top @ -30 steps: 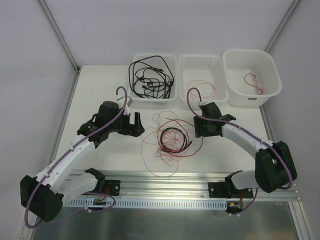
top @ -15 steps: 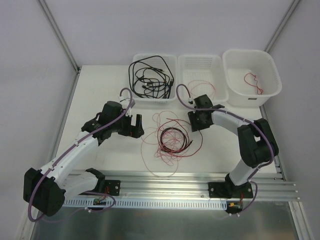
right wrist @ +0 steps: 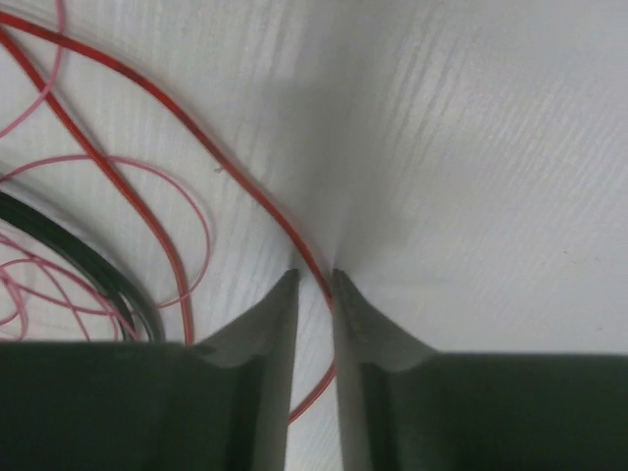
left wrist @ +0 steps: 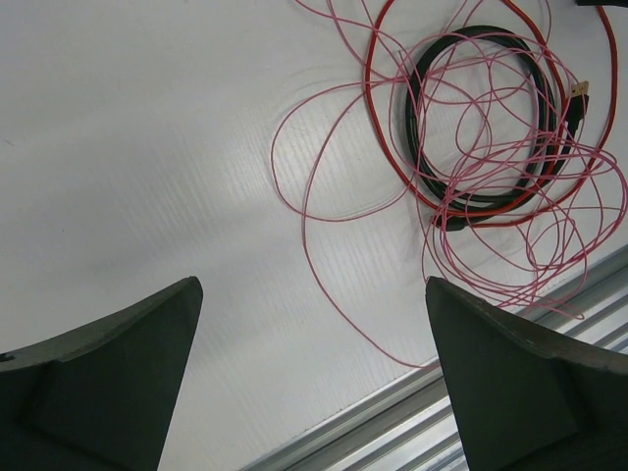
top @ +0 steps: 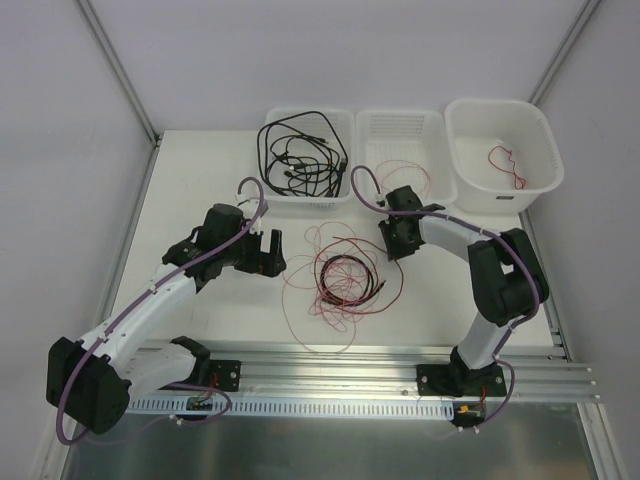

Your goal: Untangle the cables

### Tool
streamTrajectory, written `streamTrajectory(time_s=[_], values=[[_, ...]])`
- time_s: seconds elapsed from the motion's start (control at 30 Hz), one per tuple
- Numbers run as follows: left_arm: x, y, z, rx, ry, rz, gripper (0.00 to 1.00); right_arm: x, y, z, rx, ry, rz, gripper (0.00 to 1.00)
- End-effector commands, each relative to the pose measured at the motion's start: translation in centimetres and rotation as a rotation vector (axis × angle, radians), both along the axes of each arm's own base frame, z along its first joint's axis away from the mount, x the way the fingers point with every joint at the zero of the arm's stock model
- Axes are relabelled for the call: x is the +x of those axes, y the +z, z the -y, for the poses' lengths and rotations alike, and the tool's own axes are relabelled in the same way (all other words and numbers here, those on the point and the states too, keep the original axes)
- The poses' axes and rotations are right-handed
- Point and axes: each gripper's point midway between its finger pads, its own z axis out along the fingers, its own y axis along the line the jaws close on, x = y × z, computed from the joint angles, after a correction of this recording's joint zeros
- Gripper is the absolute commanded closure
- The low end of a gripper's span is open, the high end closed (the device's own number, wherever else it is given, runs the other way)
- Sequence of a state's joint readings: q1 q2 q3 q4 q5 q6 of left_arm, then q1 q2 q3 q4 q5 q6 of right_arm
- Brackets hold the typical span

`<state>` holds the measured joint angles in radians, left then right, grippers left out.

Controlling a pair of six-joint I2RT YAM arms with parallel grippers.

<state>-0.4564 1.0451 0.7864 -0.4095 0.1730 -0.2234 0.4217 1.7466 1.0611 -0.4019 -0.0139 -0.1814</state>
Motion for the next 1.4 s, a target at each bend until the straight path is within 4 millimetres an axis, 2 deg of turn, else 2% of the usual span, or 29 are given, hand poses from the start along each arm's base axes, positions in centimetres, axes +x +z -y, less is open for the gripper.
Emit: streamTrajectory(time_s=[0.0,0.13,0.2,0.27,0.33,0.4,0.43,0.47,0.5,0.6,0.63,0.67,0.73,0.77,0.87,0.9,0.93,1.03,1.1,1.17,1.23,1.27,1.3,1.37], values=[[-0.3,0.1,-0.5,0.007,0.003,0.009,0.01,-3.0,-0.6,1.2,-0.079,-0.013,-0.097,0.82],[-0.2,0.1,-0.6,0.011,0.01,0.013,0.01,-3.9,-0.4,0.6,-0.172,0.027,-0.088,0.98],[-0.3,0.2,-0.6,0.008,0.008,0.014,0.01,-4.4,-0.3,0.3,-0.202,0.047,-0.096,0.99],[-0.4,0.3,-0.4,-0.002,0.0,0.013,0.01,-4.5,0.7,0.0,-0.208,0.055,-0.066,0.99],[-0.5,0.4,-0.3,-0.014,-0.001,0.01,0.01,-4.5,2.5,0.1,-0.211,0.057,-0.024,0.99],[-0.6,0.6,-0.2,-0.021,-0.004,0.011,0.01,-3.8,6.6,-0.3,-0.189,0.066,0.082,0.99],[-0.6,0.6,-0.2,-0.023,-0.004,0.015,0.01,-4.1,8.2,0.6,-0.226,0.063,0.099,0.99],[-0.6,0.6,-0.2,-0.022,-0.003,0.012,0.01,-4.1,10.9,0.7,-0.211,0.066,0.165,0.99],[-0.5,0.7,-0.2,-0.024,-0.003,0.016,0.01,-4.1,12.8,0.8,-0.208,0.07,0.205,0.99],[-0.6,0.8,0.2,-0.046,-0.003,0.003,0.01,-4.3,20.8,1.9,-0.185,0.051,0.373,0.99],[-0.6,0.9,0.3,-0.054,0.001,0.001,0.01,-4.4,24.2,2.0,-0.15,0.046,0.439,0.99],[-0.6,1.0,0.5,-0.061,-0.002,-0.002,0.01,-4.6,26.1,2.1,-0.126,0.049,0.479,0.99],[-0.5,1.5,1.0,-0.088,-0.009,-0.004,0.01,-5.7,32.3,2.1,-0.002,0.067,0.629,0.99],[-0.5,1.6,1.1,-0.097,-0.008,-0.005,0.01,-6.1,34.2,2.2,0.038,0.07,0.679,0.99],[-0.5,2.5,2.0,-0.144,-0.018,-0.008,0.01,-8.2,41.9,2.0,0.233,0.108,0.879,0.99],[-0.6,2.8,2.3,-0.162,-0.021,-0.013,0.01,-9.0,43.5,1.3,0.298,0.151,0.914,0.99],[-0.6,3.1,2.5,-0.173,-0.023,-0.016,0.01,-9.9,46.1,1.3,0.37,0.164,0.993,0.99],[-0.8,4.3,3.5,-0.212,-0.051,-0.003,0.01,-11.9,50.5,0.5,0.529,0.222,1.113,0.99],[-0.9,5.1,4.2,-0.234,-0.075,0.018,0.01,-12.8,51.6,-0.5,0.594,0.28,1.13,0.99],[-1.3,6.3,5.5,-0.266,-0.126,0.05,0.01,-12.8,51.5,-1.2,0.626,0.291,1.114,0.99],[-1.2,7.9,7.1,-0.318,-0.181,0.12,0.01,-12.5,50.6,-2.2,0.644,0.313,1.078,0.99],[-1.8,8.6,8.3,-0.341,-0.229,0.148,0.01,-12.4,50.2,-2.5,0.654,0.308,1.06,0.99],[-1.3,9.8,9.2,-0.375,-0.252,0.218,0.01,-12.2,49.5,-3.1,0.663,0.322,1.039,0.99],[-1.7,9.7,10.3,-0.398,-0.291,0.257,0.01,-12.2,49.0,-3.5,0.677,0.326,1.022,0.99]])
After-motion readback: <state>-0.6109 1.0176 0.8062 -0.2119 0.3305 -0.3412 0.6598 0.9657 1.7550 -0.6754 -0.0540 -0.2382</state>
